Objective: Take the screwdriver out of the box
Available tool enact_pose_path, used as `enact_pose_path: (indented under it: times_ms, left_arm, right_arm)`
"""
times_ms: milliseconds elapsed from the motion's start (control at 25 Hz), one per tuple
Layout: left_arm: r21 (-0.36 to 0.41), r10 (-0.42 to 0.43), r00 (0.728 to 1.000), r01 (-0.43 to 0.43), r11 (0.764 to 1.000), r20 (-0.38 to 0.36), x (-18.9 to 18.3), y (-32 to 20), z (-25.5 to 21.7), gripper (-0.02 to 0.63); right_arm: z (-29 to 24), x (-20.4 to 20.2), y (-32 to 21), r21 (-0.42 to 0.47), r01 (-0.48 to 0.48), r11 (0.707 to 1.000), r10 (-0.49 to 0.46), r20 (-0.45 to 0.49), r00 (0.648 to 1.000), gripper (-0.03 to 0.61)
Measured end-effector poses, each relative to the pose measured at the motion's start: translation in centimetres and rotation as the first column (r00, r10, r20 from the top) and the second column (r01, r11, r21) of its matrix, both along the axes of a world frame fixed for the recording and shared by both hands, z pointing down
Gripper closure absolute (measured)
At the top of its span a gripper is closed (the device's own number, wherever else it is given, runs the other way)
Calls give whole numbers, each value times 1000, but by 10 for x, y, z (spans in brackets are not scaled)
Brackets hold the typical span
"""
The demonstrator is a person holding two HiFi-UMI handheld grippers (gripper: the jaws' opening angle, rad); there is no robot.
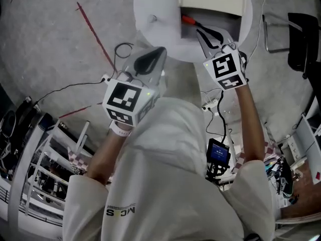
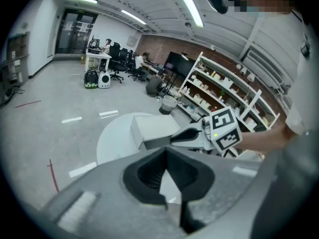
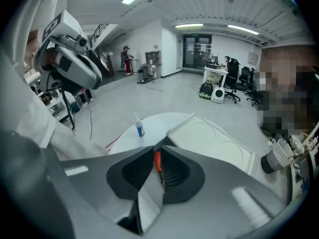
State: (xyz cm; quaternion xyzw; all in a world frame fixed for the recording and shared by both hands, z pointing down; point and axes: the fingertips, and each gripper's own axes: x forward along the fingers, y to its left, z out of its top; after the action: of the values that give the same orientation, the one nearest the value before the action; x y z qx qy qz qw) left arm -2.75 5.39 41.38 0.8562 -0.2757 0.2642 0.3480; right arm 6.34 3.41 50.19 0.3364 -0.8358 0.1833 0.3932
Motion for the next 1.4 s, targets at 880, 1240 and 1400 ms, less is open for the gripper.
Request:
enact_pose_path:
  times_ms: [880,1240,1400]
  left_arm:
    - [-68,-160,987,159,985,-18,-37,-14,42,614]
    - [-72,-167,986,166,983,-4,-56,-15,33,614]
    - [-73,-149,989,149,986,0,-48,-17,39,614]
  right_arm:
    - [92,-32,-8,-235,220,947,-268,-200,942,472]
    - [101,-32,-10,-286,185,940,-254,-227,940,485]
    - [107,-22,-9,-296,184,937,-257,-230,939,486]
